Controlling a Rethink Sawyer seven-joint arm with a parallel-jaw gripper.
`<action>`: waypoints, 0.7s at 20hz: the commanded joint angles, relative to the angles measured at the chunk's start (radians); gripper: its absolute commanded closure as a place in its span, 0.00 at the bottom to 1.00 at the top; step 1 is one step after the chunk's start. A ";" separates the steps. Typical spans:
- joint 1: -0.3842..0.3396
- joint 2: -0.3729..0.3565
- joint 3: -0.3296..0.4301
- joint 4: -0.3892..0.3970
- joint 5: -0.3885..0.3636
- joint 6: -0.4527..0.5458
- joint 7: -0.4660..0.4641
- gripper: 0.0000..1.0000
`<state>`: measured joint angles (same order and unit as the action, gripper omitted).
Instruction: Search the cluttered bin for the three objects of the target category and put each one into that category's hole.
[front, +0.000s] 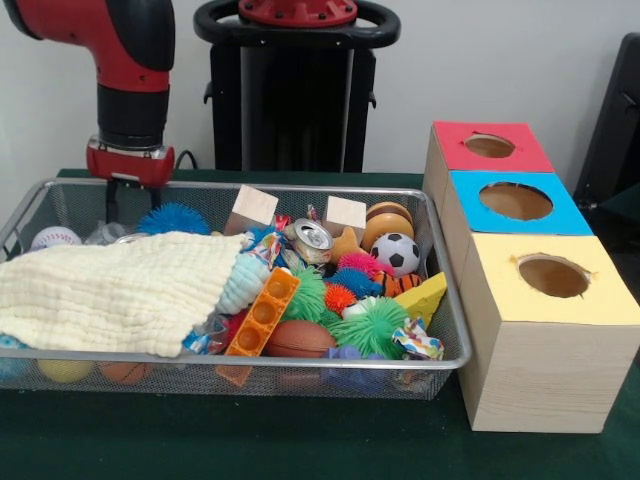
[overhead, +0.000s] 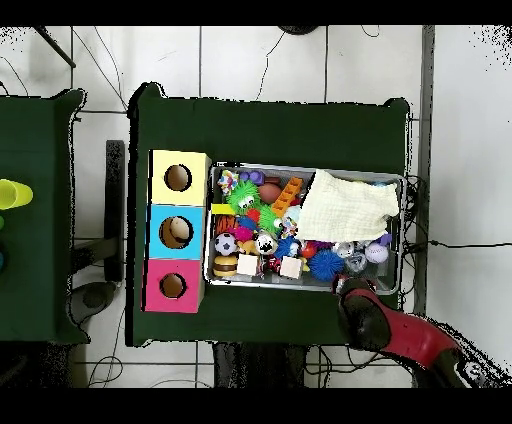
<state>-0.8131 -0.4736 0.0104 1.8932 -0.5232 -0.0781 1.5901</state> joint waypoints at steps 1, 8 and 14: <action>0.072 -0.008 0.080 -0.101 -0.025 0.016 0.075 0.00; 0.174 -0.037 -0.028 -0.112 -0.007 0.006 0.091 0.00; 0.221 -0.047 -0.070 -0.149 -0.019 0.039 0.065 0.00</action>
<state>-0.6269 -0.5034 -0.0752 1.8807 -0.5234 -0.0783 1.5900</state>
